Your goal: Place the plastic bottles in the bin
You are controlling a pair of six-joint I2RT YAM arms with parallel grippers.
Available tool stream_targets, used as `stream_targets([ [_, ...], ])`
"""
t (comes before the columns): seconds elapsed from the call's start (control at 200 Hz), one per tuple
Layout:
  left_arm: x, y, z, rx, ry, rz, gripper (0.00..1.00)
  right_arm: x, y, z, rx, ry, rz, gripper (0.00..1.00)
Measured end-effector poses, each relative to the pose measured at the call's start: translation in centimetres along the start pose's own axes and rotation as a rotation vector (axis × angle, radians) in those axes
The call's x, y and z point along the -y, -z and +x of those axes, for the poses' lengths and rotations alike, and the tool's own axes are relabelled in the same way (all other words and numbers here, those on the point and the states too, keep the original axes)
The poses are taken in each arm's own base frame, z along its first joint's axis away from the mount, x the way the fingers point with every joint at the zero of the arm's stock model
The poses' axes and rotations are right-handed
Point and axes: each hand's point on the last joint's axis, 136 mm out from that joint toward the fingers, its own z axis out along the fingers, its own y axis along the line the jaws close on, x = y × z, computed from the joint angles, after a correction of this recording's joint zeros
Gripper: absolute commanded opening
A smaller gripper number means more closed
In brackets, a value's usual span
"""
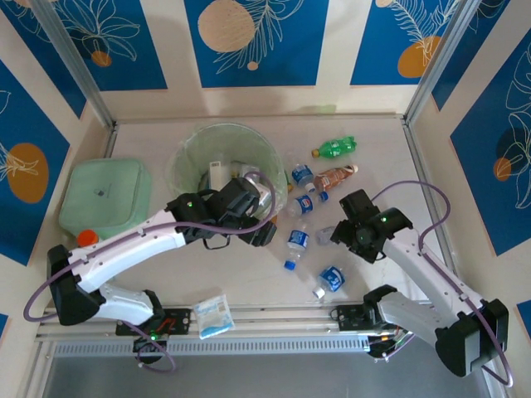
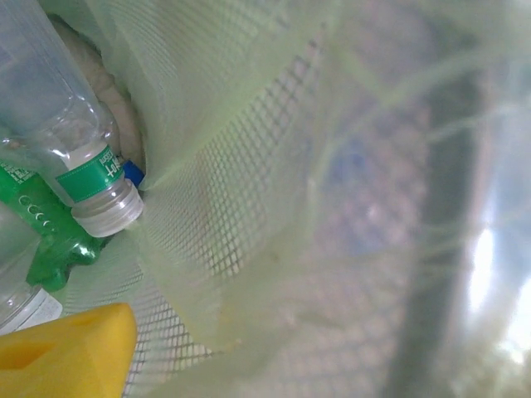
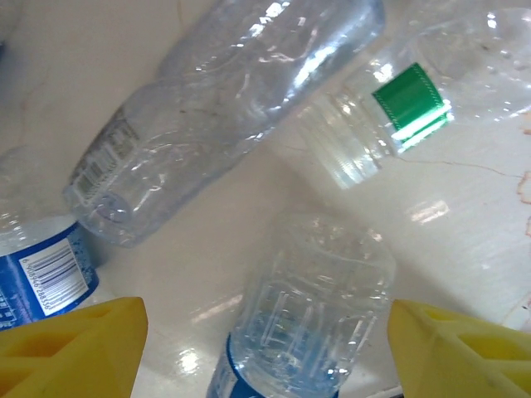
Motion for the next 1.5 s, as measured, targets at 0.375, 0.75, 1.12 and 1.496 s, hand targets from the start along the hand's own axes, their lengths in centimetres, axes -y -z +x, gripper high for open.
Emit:
stream_targets([
  [0.375, -0.4, 4.1, -7.5, 0.179, -0.068, -0.08, 0.93, 0.2, 0.2, 0.0, 0.02, -0.012, -0.02, 0.77],
  [0.75, 3.3, 9.2, -12.0, 0.316, -0.166, -0.065, 0.92, 0.5, 0.7, -0.6, 0.047, -0.035, -0.043, 0.78],
  [1.12, 10.7, -7.4, 1.0, -0.117, -0.28, -0.034, 0.93, 1.6, 0.3, -1.8, 0.029, -0.154, -0.089, 0.78],
  [1.496, 9.7, -15.5, 3.0, -0.203, -0.212, -0.152, 0.95, 1.2, 0.1, -1.5, 0.01, -0.148, -0.109, 0.78],
])
